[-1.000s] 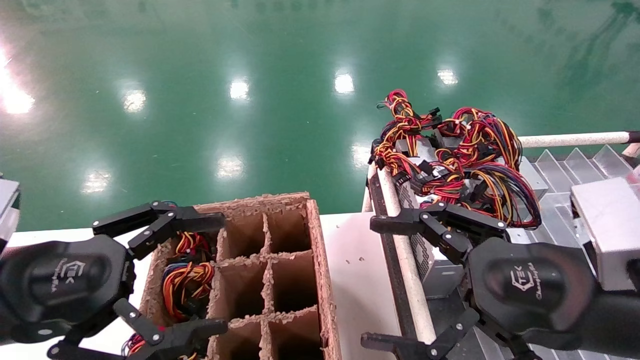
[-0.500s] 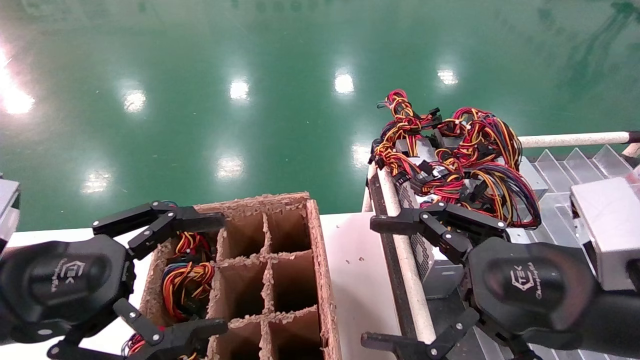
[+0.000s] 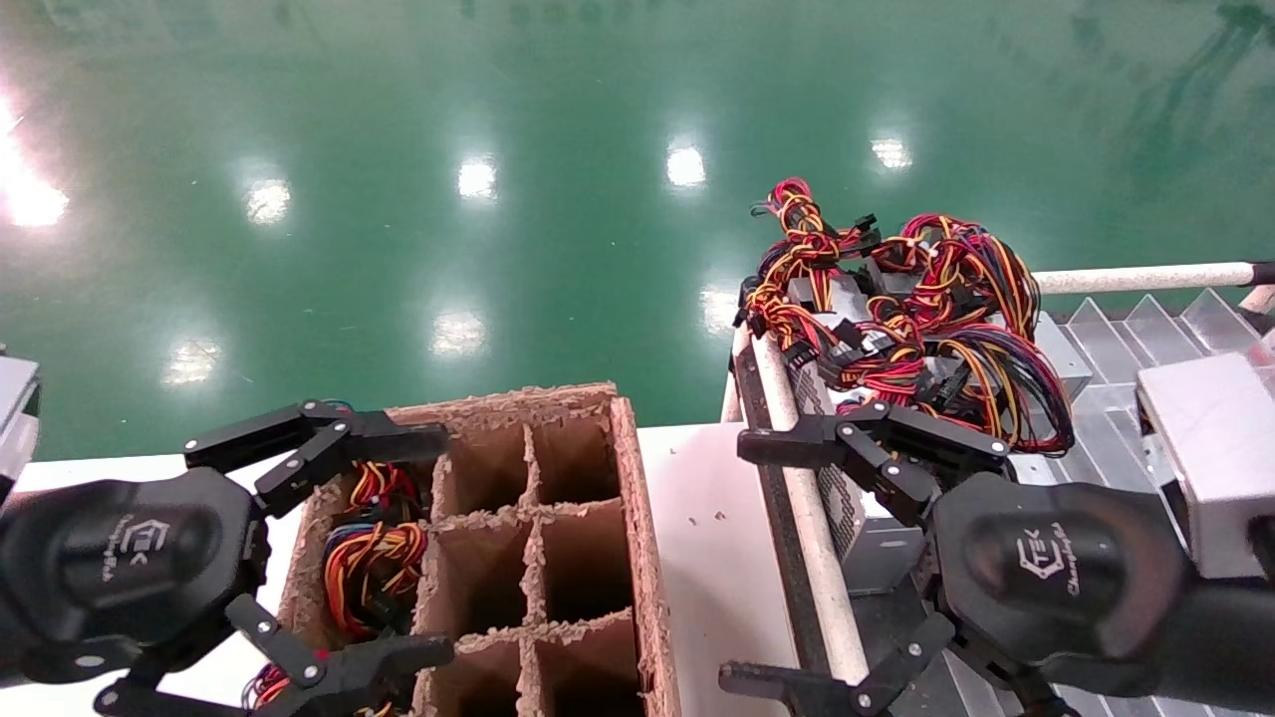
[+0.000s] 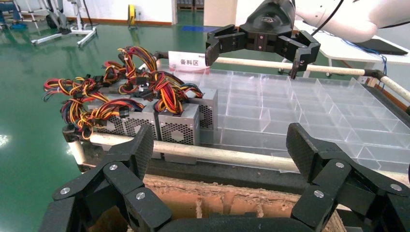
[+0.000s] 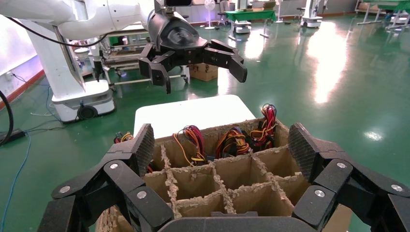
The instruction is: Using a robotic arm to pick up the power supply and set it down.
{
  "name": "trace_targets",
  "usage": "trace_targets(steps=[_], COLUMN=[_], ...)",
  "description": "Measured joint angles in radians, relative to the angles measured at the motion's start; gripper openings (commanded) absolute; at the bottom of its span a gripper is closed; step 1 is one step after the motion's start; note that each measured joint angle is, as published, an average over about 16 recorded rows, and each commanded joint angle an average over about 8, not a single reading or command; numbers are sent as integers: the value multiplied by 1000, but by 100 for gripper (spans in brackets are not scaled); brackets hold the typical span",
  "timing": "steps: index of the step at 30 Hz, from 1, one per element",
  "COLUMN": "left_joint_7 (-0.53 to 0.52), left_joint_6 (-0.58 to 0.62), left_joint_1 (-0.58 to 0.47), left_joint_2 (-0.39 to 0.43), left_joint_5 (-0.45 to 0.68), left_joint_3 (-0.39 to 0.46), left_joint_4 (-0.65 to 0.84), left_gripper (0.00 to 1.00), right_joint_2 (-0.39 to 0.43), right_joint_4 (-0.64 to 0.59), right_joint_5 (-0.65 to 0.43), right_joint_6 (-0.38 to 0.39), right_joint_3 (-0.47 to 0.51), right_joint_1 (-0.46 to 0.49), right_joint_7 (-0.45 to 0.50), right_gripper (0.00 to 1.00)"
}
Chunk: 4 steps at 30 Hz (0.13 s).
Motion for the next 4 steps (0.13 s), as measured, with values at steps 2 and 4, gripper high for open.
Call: trace_targets(steps=[2,4], left_joint_7=[0,0], left_joint_6=[0,0], left_joint_1=[0,0], left_joint_2=[0,0], left_joint_5=[0,0], left_joint_3=[0,0], left_joint_4=[0,0], left_gripper=[100,100], right_joint_2=[0,0], right_joint_4=[0,0], right_joint_5=[0,0], right_joint_6=[0,0], right_joint_3=[0,0], right_joint_1=[0,0], right_joint_7=[0,0], right_gripper=[100,100])
